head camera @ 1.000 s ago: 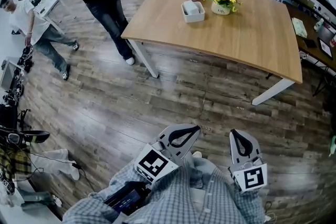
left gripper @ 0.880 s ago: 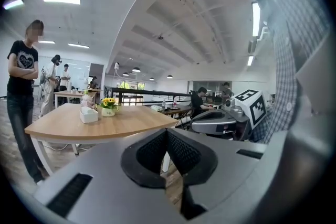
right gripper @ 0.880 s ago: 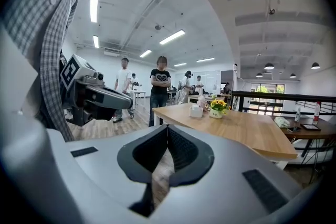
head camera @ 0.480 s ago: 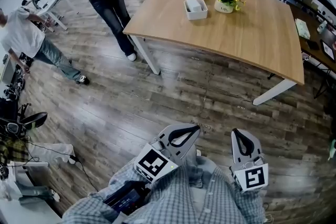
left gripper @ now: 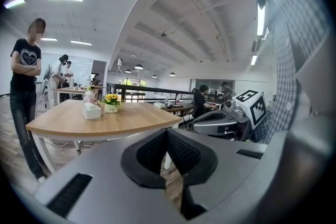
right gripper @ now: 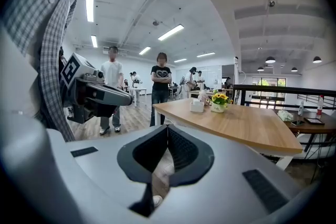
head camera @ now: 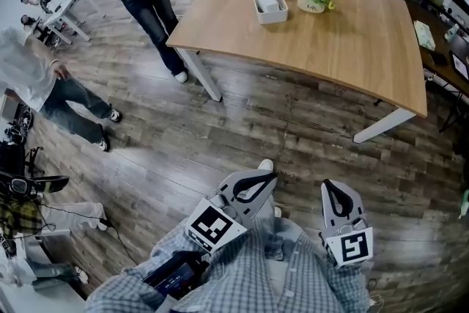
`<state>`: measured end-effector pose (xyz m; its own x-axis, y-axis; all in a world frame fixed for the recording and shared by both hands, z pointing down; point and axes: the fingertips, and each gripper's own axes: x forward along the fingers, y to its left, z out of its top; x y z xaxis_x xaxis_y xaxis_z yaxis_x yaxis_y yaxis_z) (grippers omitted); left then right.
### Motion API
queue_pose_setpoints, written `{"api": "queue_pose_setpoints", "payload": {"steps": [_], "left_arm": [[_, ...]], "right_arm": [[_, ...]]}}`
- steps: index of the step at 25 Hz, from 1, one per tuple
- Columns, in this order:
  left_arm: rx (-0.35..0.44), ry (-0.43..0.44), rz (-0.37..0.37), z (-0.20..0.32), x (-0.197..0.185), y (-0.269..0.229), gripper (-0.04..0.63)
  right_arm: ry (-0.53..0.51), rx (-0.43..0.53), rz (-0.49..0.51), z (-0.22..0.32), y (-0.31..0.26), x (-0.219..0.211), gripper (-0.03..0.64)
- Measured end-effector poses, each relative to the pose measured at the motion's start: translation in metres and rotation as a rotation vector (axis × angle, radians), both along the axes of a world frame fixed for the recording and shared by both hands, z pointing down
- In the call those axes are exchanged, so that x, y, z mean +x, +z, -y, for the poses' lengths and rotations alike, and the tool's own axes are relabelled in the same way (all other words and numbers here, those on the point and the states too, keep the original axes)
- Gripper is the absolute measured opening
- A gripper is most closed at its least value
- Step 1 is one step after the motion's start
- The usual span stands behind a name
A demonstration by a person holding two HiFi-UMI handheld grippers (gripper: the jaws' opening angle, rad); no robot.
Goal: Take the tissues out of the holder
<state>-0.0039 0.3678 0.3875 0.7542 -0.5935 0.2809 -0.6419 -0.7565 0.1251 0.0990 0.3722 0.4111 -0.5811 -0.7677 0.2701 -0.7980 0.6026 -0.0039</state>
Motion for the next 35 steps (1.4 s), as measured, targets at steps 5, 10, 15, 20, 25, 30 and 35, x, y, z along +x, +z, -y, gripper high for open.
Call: {"api": "queue_pose_setpoints", "payload": {"steps": [5, 10, 15, 20, 25, 30, 35], "left_arm": [[-0.003, 0.032, -0.010, 0.026, 0.006, 0.000, 0.005], [-0.011, 0.054, -0.008, 0.062, 0.007, 0.002, 0.005], [-0.008, 0.070, -0.006, 0.107, 0.001, -0.002, 0.005], [-0.003, 0.095, -0.014, 0.153, -0.003, -0.004, 0.005], [0.015, 0.125, -0.022, 0.198, -0.009, -0.009, 0.005], [0.023, 0.141, -0.036, 0.234, -0.020, -0.011, 0.005], [0.031, 0.174, -0.040, 0.250, -0.026, -0.008, 0.005]], "right_arm": [[0.019, -0.015, -0.008, 0.020, 0.001, 0.000, 0.012], [0.034, -0.025, -0.025, 0.060, 0.002, 0.003, 0.012], [0.031, -0.038, -0.050, 0.099, 0.004, -0.002, 0.012], [0.065, -0.024, -0.051, 0.143, -0.002, -0.008, 0.012], [0.093, -0.016, -0.064, 0.185, -0.007, -0.013, 0.012], [0.131, 0.010, -0.075, 0.221, -0.015, -0.023, 0.012], [0.159, 0.008, -0.079, 0.234, -0.011, -0.029, 0.012]]}}
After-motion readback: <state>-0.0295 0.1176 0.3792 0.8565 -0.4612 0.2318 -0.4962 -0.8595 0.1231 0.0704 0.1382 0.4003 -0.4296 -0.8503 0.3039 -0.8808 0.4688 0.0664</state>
